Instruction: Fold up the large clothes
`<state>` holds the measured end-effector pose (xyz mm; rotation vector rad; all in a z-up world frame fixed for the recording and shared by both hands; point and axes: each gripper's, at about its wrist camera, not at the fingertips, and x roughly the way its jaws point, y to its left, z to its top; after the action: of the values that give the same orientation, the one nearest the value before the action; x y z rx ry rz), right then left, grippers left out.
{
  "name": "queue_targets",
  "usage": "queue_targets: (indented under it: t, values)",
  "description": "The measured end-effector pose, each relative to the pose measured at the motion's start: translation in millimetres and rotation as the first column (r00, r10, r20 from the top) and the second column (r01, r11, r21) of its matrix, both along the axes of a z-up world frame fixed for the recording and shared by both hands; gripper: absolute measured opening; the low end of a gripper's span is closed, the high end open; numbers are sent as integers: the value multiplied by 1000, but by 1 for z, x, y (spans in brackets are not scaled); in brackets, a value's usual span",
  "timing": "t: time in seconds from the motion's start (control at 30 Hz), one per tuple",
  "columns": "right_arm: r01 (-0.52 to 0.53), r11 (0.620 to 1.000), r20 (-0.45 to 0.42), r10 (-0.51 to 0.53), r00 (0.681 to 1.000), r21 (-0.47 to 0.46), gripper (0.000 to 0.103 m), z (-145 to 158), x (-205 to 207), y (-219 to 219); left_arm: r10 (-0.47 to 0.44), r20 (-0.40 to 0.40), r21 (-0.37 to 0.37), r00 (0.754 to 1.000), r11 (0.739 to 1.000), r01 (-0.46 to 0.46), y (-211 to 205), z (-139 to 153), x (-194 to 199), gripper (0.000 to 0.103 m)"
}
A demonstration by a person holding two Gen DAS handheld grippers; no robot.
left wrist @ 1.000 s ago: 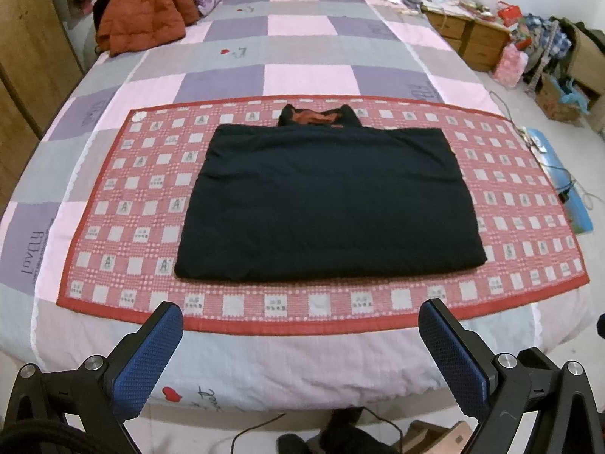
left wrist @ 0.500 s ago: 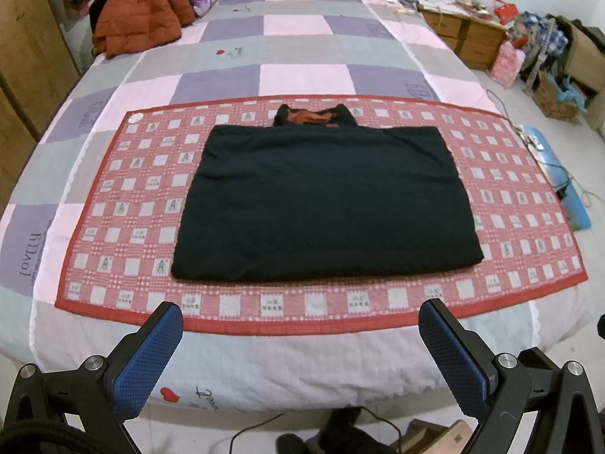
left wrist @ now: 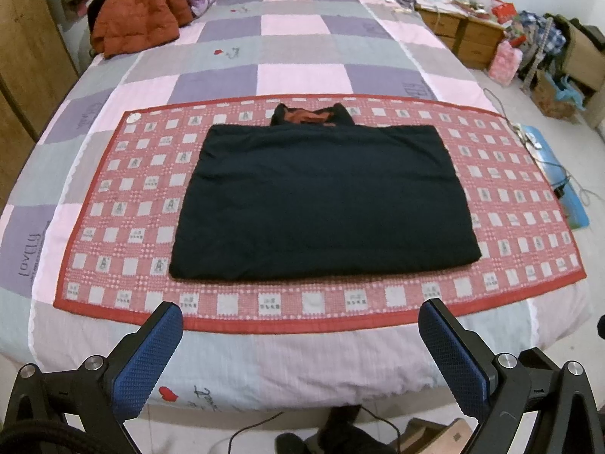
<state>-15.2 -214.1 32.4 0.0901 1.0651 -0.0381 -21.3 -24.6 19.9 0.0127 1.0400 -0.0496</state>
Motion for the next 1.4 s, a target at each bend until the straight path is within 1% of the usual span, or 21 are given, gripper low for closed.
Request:
queue_targets:
  t: [1.4]
  values:
    - [-5,1000,-2,5,1000,1,102,0,-2,-5,-2,-6,1,1000,1000,2,-7,-2,1,102]
